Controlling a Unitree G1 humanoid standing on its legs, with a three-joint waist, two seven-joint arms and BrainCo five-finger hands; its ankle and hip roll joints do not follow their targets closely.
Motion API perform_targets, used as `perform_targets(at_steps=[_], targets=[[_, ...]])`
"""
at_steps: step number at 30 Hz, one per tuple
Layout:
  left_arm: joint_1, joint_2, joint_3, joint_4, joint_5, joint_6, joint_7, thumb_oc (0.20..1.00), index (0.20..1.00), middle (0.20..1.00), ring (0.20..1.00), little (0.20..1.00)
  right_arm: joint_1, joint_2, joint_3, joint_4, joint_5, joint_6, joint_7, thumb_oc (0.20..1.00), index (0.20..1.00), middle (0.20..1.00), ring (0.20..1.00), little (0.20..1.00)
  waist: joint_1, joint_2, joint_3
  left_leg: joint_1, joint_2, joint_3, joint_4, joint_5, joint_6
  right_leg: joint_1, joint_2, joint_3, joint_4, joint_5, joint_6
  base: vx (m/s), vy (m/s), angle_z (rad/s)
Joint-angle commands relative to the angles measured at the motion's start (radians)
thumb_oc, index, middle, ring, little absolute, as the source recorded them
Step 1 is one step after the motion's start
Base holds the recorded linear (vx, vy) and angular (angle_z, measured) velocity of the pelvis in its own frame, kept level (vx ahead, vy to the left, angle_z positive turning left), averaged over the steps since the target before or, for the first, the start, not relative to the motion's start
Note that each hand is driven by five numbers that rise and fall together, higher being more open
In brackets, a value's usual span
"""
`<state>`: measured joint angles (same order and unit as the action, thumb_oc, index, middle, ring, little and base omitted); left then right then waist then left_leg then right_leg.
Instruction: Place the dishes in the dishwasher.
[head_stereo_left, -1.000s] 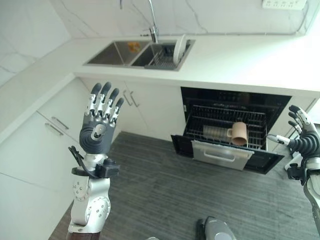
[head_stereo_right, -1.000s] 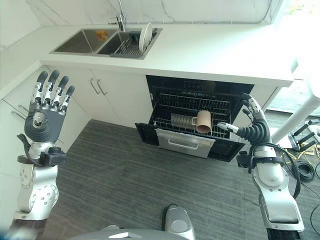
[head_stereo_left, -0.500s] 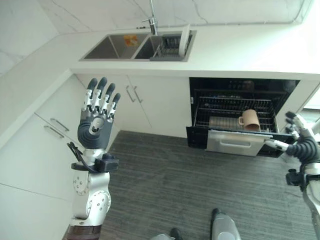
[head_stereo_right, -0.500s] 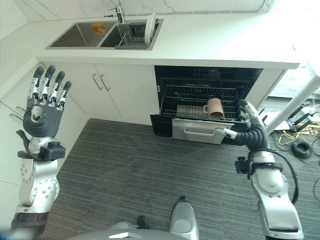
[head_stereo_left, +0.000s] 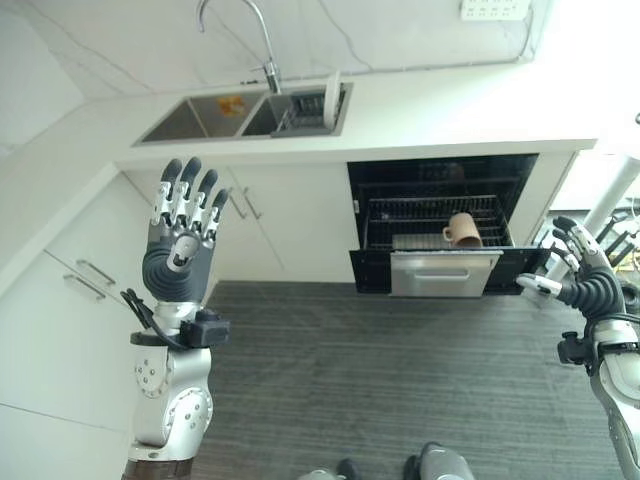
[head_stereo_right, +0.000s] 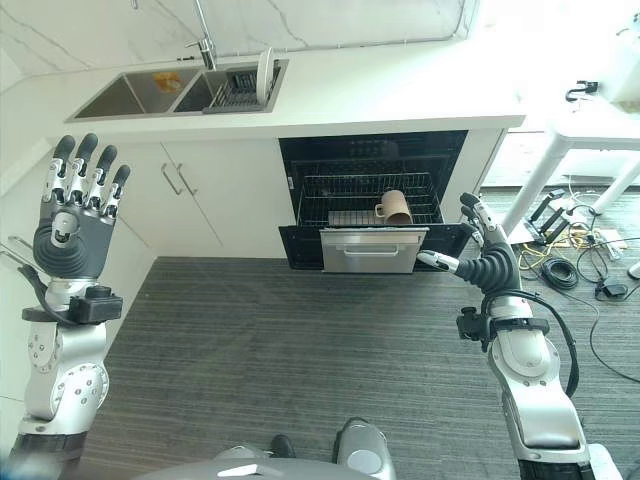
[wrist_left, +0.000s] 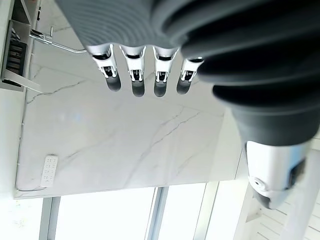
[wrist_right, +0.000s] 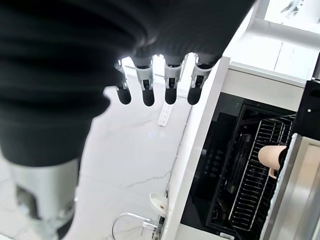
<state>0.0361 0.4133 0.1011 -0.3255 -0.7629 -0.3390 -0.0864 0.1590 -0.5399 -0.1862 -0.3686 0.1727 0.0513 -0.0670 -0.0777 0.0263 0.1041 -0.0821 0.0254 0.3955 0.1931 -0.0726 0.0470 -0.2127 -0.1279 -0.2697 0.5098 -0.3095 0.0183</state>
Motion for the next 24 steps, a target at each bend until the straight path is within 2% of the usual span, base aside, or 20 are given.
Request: perform_targets(at_steps=[1, 3, 4, 11, 14, 15, 16, 17, 18, 19, 21, 22, 23, 24], targets=[[-0.017, 0.034, 0.035, -0.084, 0.006, -0.056, 0.008, 1.000, 1.000, 1.000, 1.000, 1.000, -0.074, -0.011, -0.019, 0.011, -0.010, -0.080, -0.006, 1.000, 1.000, 1.000, 1.000, 1.000, -0.004, -0.044, 0.000, 0.002, 0.048, -0.049, 0.107, -0.162, -0.051, 0.100, 0.014, -0.018, -0.210, 0.144, 0.091, -0.07, 0.011, -0.06], [-0.017, 0.034, 0.036, -0.084, 0.001, -0.059, 0.000, 1.000, 1.000, 1.000, 1.000, 1.000, -0.075, -0.010, -0.022, 0.013, -0.017, -0.086, 0.000, 1.000, 1.000, 1.000, 1.000, 1.000, -0.004, -0.045, -0.002, 0.004, 0.047, -0.047, 0.107, -0.167, -0.048, 0.098, 0.013, -0.017, -0.210, 0.144, 0.093, -0.03, 0.015, -0.06], [0.041, -0.040, -0.055, 0.122, 0.186, 0.129, 0.200, 1.000, 1.000, 1.000, 1.000, 1.000, -0.052, 0.073, 0.067, 0.062, 0.122, -0.208, 0.032, 1.000, 1.000, 1.000, 1.000, 1.000, -0.036, -0.049, -0.053, -0.037, 0.001, -0.136, 0.107, -0.154, -0.034, -0.002, 0.137, 0.157, -0.210, 0.183, 0.077, 0.00, 0.000, 0.00], [0.043, -0.038, -0.048, 0.102, 0.192, 0.124, 0.207, 1.000, 1.000, 1.000, 1.000, 1.000, -0.047, 0.068, 0.053, 0.048, 0.144, -0.200, 0.029, 1.000, 1.000, 1.000, 1.000, 1.000, -0.030, -0.053, -0.051, -0.019, -0.012, -0.150, 0.107, -0.164, -0.028, 0.015, 0.142, 0.162, -0.210, 0.177, 0.074, 0.00, -0.038, -0.09], [0.040, -0.032, -0.042, 0.092, 0.181, 0.111, 0.183, 1.000, 1.000, 1.000, 1.000, 1.000, -0.037, 0.051, 0.036, 0.043, 0.130, -0.208, 0.030, 1.000, 1.000, 1.000, 1.000, 1.000, -0.026, -0.053, -0.027, 0.014, -0.031, -0.109, 0.107, -0.120, -0.048, 0.027, 0.138, 0.170, -0.210, 0.172, 0.062, 0.04, -0.051, -0.11], [0.034, -0.034, -0.048, 0.088, 0.179, 0.110, 0.174, 1.000, 1.000, 1.000, 1.000, 1.000, -0.032, 0.046, 0.027, 0.039, 0.129, -0.208, 0.022, 1.000, 1.000, 1.000, 1.000, 1.000, -0.028, -0.058, -0.015, 0.019, -0.021, -0.079, 0.107, -0.078, -0.066, 0.035, 0.125, 0.160, -0.210, 0.175, 0.059, 0.01, -0.021, -0.06], [0.026, -0.038, -0.058, 0.084, 0.177, 0.115, 0.162, 1.000, 1.000, 1.000, 1.000, 1.000, -0.027, 0.039, 0.017, 0.038, 0.127, -0.206, 0.008, 1.000, 1.000, 1.000, 1.000, 1.000, -0.035, -0.068, -0.004, 0.022, 0.019, -0.032, 0.107, -0.024, -0.092, 0.042, 0.102, 0.141, -0.210, 0.179, 0.056, 0.00, 0.000, 0.00], [0.022, -0.039, -0.064, 0.084, 0.176, 0.117, 0.155, 1.000, 1.000, 1.000, 1.000, 1.000, -0.028, 0.037, 0.013, 0.039, 0.125, -0.203, 0.002, 1.000, 1.000, 1.000, 1.000, 1.000, -0.039, -0.073, -0.001, 0.023, 0.039, -0.013, 0.107, -0.017, -0.098, 0.044, 0.092, 0.132, -0.210, 0.179, 0.055, 0.09, 0.085, 0.05], [0.019, -0.041, -0.075, 0.085, 0.171, 0.121, 0.144, 1.000, 1.000, 1.000, 1.000, 1.000, -0.031, 0.032, 0.006, 0.043, 0.122, -0.199, -0.007, 1.000, 1.000, 1.000, 1.000, 1.000, -0.047, -0.072, 0.003, 0.036, 0.070, -0.009, 0.107, -0.037, -0.111, 0.063, 0.081, 0.119, -0.210, 0.163, 0.062, 0.10, 0.164, 0.12], [0.020, -0.042, -0.082, 0.085, 0.166, 0.118, 0.132, 1.000, 1.000, 1.000, 1.000, 1.000, -0.035, 0.025, -0.002, 0.045, 0.125, -0.197, -0.010, 1.000, 1.000, 1.000, 1.000, 1.000, -0.055, -0.072, 0.008, 0.040, 0.096, -0.006, 0.107, -0.051, -0.108, 0.070, 0.071, 0.109, -0.210, 0.165, 0.064, 0.11, 0.186, 0.40], [0.028, -0.045, -0.085, 0.084, 0.162, 0.105, 0.123, 1.000, 1.000, 1.000, 1.000, 1.000, -0.037, 0.015, -0.011, 0.044, 0.136, -0.196, -0.001, 1.000, 1.000, 1.000, 1.000, 1.000, -0.065, -0.071, 0.011, 0.033, 0.118, -0.008, 0.107, -0.059, -0.093, 0.065, 0.063, 0.101, -0.210, 0.178, 0.060, -0.02, 0.214, 0.84], [0.047, -0.043, -0.074, 0.074, 0.147, 0.096, 0.114, 1.000, 1.000, 1.000, 1.000, 1.000, -0.030, 0.010, -0.019, 0.040, 0.137, -0.195, 0.018, 1.000, 1.000, 1.000, 1.000, 1.000, -0.069, -0.062, 0.000, 0.023, 0.151, -0.047, 0.107, -0.079, -0.099, 0.061, 0.063, 0.117, -0.210, 0.175, 0.063, 0.03, 0.328, 0.69], [0.057, -0.042, -0.067, 0.075, 0.128, 0.091, 0.107, 1.000, 1.000, 1.000, 1.000, 1.000, -0.026, 0.005, -0.022, 0.041, 0.135, -0.196, 0.032, 1.000, 1.000, 1.000, 1.000, 1.000, -0.070, -0.056, -0.008, 0.009, 0.182, -0.078, 0.107, -0.069, -0.116, 0.059, 0.063, 0.129, -0.210, 0.171, 0.064, 0.17, 0.460, 0.30], [0.063, -0.043, -0.061, 0.079, 0.096, 0.087, 0.100, 1.000, 1.000, 1.000, 1.000, 1.000, -0.028, -0.007, -0.025, 0.040, 0.132, -0.190, 0.048, 1.000, 1.000, 1.000, 1.000, 1.000, -0.068, -0.048, -0.017, -0.021, 0.239, -0.134, 0.107, -0.019, -0.154, 0.061, 0.059, 0.149, -0.210, 0.162, 0.064, 0.16, 0.451, -0.03]])
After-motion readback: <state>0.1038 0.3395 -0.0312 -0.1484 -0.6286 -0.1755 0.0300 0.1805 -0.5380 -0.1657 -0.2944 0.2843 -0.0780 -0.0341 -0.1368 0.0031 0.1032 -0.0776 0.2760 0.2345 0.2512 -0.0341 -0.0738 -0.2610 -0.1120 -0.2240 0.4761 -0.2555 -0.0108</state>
